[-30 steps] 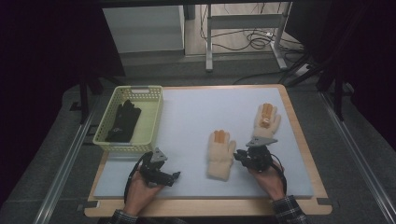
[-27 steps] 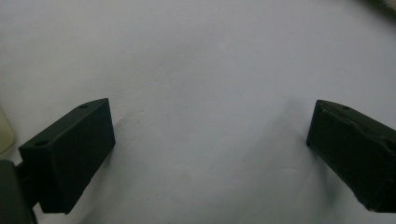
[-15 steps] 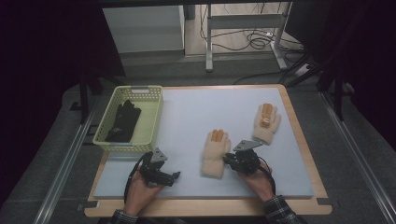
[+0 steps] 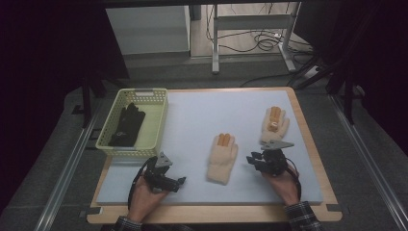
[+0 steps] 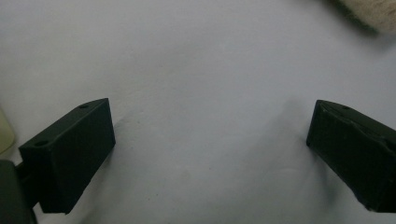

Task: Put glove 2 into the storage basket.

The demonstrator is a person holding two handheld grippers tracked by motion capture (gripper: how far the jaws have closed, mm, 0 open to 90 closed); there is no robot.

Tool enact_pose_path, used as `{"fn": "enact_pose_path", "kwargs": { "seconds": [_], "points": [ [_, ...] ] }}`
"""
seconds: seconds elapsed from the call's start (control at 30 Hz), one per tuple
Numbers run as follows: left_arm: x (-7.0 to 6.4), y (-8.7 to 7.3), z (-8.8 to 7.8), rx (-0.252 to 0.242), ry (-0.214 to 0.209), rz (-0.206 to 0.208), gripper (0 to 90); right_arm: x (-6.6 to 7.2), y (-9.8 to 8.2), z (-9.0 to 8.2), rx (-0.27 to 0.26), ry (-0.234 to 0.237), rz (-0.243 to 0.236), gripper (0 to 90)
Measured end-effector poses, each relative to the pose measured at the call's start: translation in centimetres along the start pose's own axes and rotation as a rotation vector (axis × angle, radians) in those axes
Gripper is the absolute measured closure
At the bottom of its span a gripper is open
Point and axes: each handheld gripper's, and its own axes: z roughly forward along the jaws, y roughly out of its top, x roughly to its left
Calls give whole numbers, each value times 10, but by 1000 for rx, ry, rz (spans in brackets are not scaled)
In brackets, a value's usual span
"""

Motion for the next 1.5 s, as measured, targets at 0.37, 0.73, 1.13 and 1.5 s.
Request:
{"fn": "enact_pose_path", "kwargs": {
  "seconds": [0.37,0.73,1.13,1.5],
  "points": [
    [0,0,0,0,0,-2,15,-56,7,-23,-17,-132,68,682],
    [0,0,0,-1,0,-2,16,-99,24,0,-7,-249,69,524],
    [0,0,0,-1,0,-3,16,-126,32,28,14,-258,42,406],
    [0,0,0,-2,0,-3,17,-135,29,34,15,-213,52,631]
  ]
}}
